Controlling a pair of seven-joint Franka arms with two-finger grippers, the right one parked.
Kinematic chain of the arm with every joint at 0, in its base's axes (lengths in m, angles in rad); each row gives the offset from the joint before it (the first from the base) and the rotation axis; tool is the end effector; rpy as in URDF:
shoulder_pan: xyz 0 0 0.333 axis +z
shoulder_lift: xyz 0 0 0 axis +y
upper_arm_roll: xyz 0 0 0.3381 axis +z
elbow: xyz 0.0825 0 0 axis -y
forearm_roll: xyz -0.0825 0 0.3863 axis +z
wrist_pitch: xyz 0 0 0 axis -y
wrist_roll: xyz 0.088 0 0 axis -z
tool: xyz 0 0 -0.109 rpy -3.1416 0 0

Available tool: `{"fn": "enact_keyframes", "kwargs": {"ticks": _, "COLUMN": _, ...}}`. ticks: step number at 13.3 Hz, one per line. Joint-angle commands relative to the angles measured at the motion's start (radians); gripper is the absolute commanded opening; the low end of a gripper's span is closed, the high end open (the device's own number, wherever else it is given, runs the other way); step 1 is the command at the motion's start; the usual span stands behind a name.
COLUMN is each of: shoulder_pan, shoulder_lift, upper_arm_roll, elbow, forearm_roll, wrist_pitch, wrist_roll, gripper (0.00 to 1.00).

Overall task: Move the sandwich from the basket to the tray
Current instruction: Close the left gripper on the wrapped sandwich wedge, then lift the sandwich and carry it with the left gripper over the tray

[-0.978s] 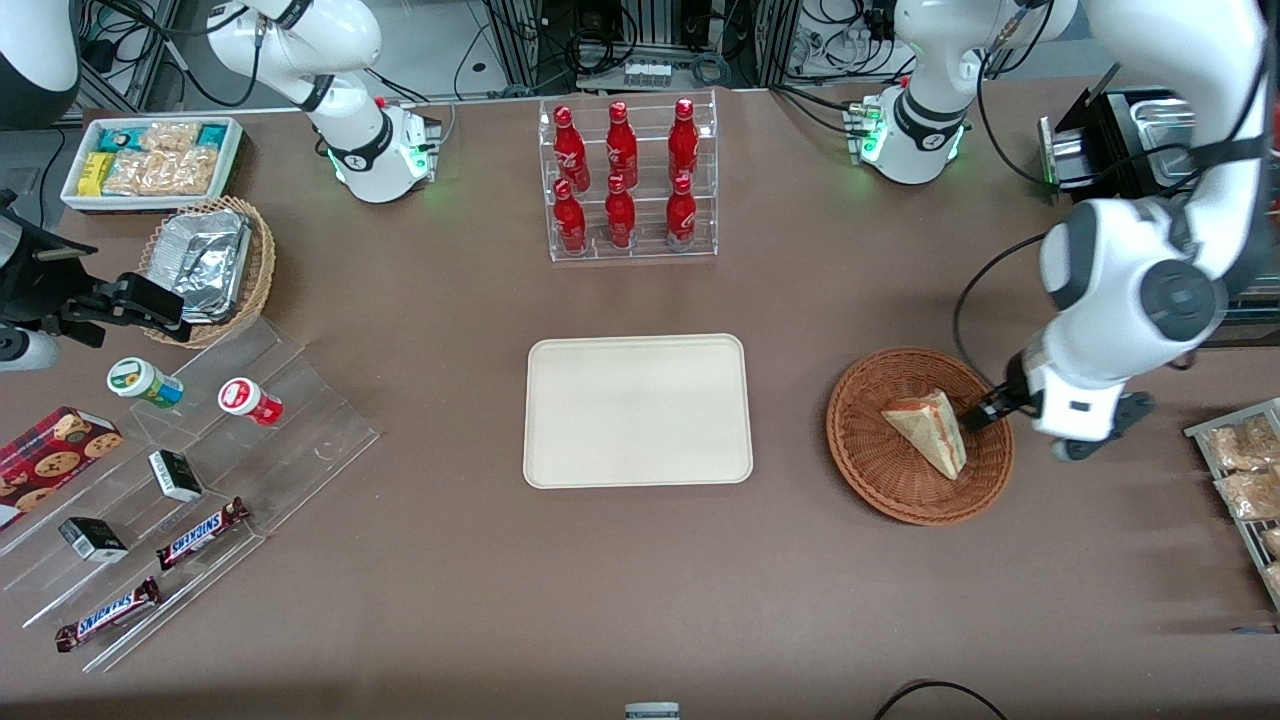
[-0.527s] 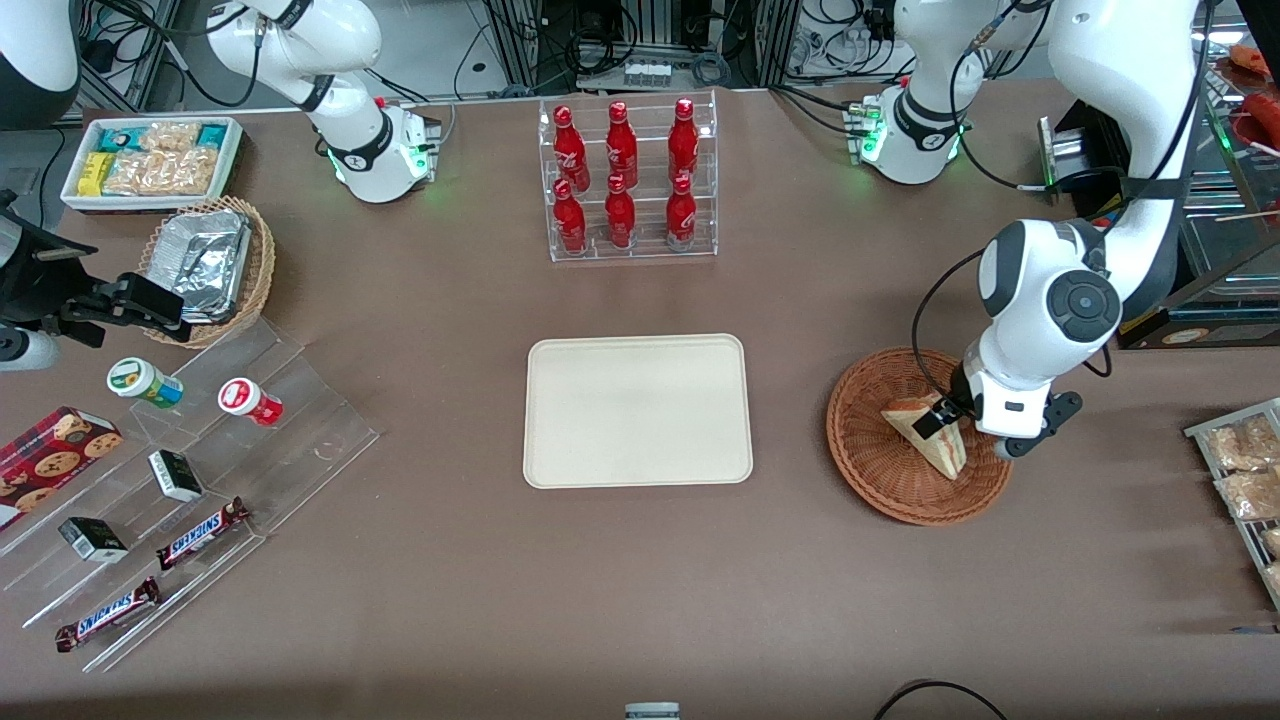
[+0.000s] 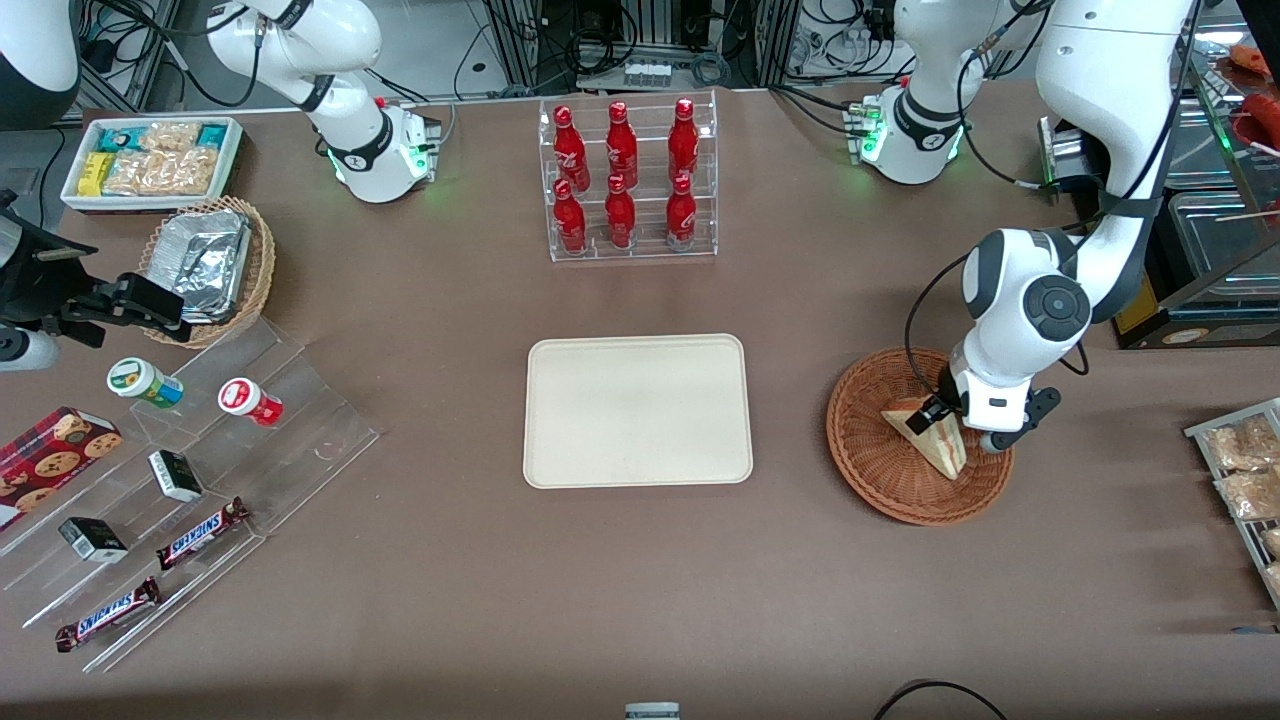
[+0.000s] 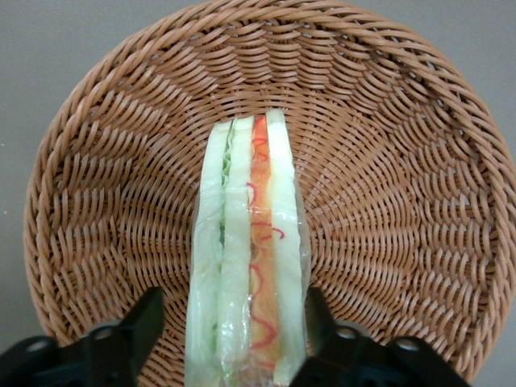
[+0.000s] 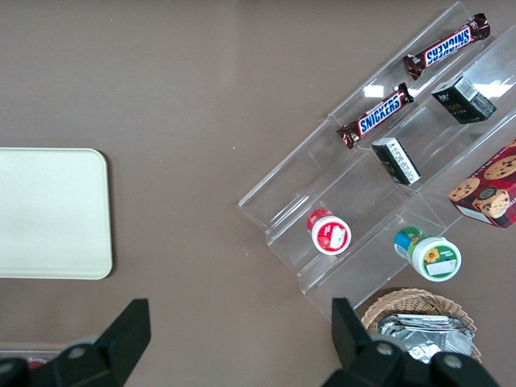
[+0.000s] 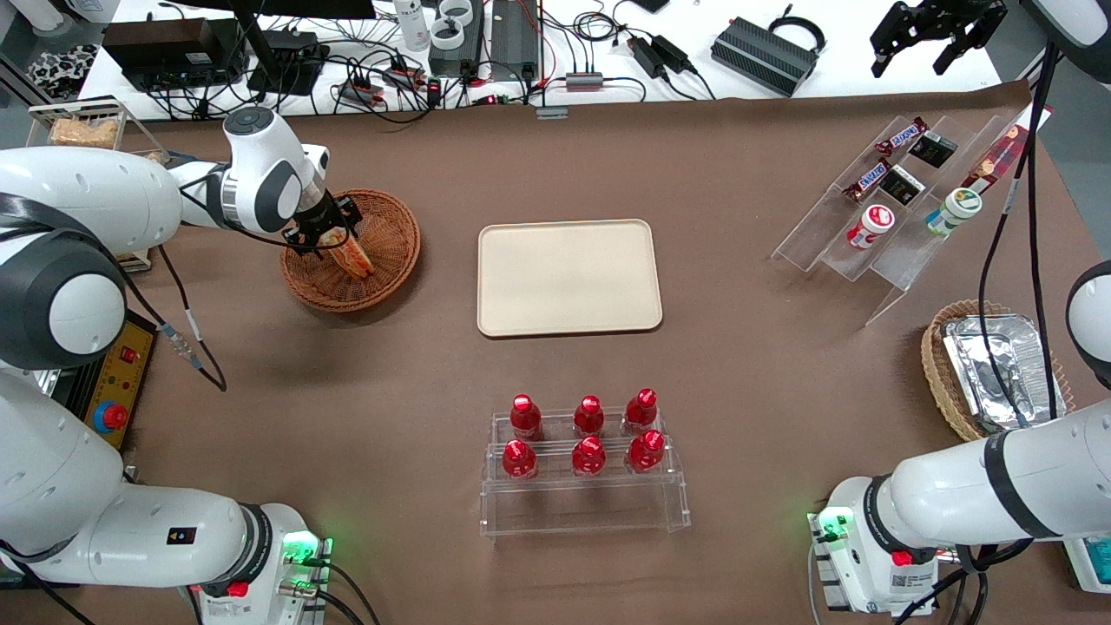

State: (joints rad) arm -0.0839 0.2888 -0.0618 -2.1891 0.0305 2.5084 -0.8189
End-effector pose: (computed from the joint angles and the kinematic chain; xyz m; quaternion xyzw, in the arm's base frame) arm 0.5636 -0.0825 0.2742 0.9473 0.3201 0.0140 0.0069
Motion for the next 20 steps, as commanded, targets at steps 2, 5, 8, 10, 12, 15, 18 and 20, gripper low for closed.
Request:
{"fn": "enact_keyframes", "kwargs": {"ticks": 2, "shoulder_pan": 0.001, "shoulder_lift": -0.002, "upper_arm_roll": -0.001, "elbow": 0.069, "forearm_roll": -0.003, "wrist_pitch": -0.072, "wrist_roll": -0.011, "gripper": 0.0}}
{"fn": "enact_keyframes", "kwargs": {"ticks": 5, "shoulder_pan": -0.002, "shoulder_lift": -0.04, "upper_arm_roll": -0.006, "elbow": 0.198, "forearm_roll": 0.006, "wrist_pitch": -0.317, "wrist_roll": -0.008, "gripper": 0.0}}
{"fn": "enact_keyframes", "kwargs": {"ticks": 8, "shoulder_pan": -0.062, "shoulder_lift": -0.063, "upper_arm_roll": -0.013, "elbow": 0.375, "forearm_roll": 0.009, "wrist_pitch": -0.607, "wrist_roll": -0.017, "gripper": 0.0}}
{"fn": "enact_keyframes", "kwargs": {"ticks": 10, "shoulder_pan": -0.156, "shoulder_lift": -0.063, "upper_arm_roll": -0.015, "elbow": 0.436, "forearm_roll": 0.009, "wrist_pitch": -0.677, "wrist_roll": -0.026, "gripper": 0.0}}
{"fn": "enact_keyframes", "kwargs": {"ticks": 12, "shoulder_pan": -0.267, "shoulder_lift": -0.051, "upper_arm_roll": -0.018, "elbow": 0.451, "forearm_roll": 0.009, "wrist_pitch": -0.671, "wrist_roll": -0.006, "gripper": 0.0}}
{"fn": "enact_keyframes", "kwargs": {"ticks": 15, "shoulder_pan": -0.404, "shoulder_lift": 0.054, "upper_arm_roll": -0.02, "elbow": 0.511, "forearm_roll": 0.002, "wrist_pitch": -0.637, "wrist_roll": -0.002, "gripper": 0.0}}
{"fn": "enact_keyframes", "kwargs": {"ticks": 18, "shoulder_pan": -0.505, "shoulder_lift": 0.217, "upper_arm_roll": -0.041, "elbow": 0.639, "forearm_roll": -0.004, "wrist_pitch": -0.605, "wrist_roll": -0.01, "gripper": 0.0}}
{"fn": "enact_keyframes", "kwargs": {"ticks": 20, "shoulder_pan": -0.549, "shoulder_lift": 0.309, "upper_arm_roll": -0.053, "elbow": 0.704, "forearm_roll": -0.001, "wrist_pitch": -0.507, "wrist_roll": -0.023, "gripper": 0.0}}
